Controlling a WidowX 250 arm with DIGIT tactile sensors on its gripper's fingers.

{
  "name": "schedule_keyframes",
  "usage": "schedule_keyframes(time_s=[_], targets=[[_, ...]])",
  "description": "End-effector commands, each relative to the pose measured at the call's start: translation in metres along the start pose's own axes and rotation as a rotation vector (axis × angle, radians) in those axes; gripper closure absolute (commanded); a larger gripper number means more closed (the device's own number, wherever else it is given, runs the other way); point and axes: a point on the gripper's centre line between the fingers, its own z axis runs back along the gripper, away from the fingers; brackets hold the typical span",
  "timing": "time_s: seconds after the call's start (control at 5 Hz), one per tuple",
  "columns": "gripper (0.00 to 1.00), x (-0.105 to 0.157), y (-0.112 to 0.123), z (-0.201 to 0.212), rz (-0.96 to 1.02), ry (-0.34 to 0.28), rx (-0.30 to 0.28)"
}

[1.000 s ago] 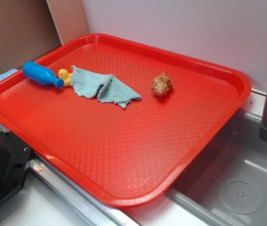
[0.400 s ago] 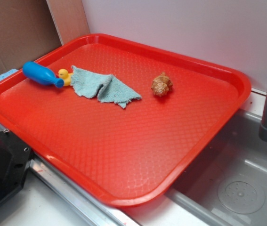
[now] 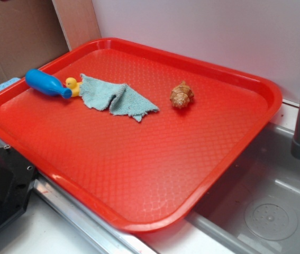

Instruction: Grab the blue bottle.

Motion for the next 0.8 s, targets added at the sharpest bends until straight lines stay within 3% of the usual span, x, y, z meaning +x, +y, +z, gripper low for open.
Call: schedule_keyframes(time_s=[0.0,0.4,0.6], targets=[[0.00,0.038,0.024,-0.036,0.489,-0.099,0.080],[0.00,0.065,0.039,-0.101,0.956,-0.274,0.198],[0.00,0.075,0.042,-0.124,1.000,-0.335,0.225]])
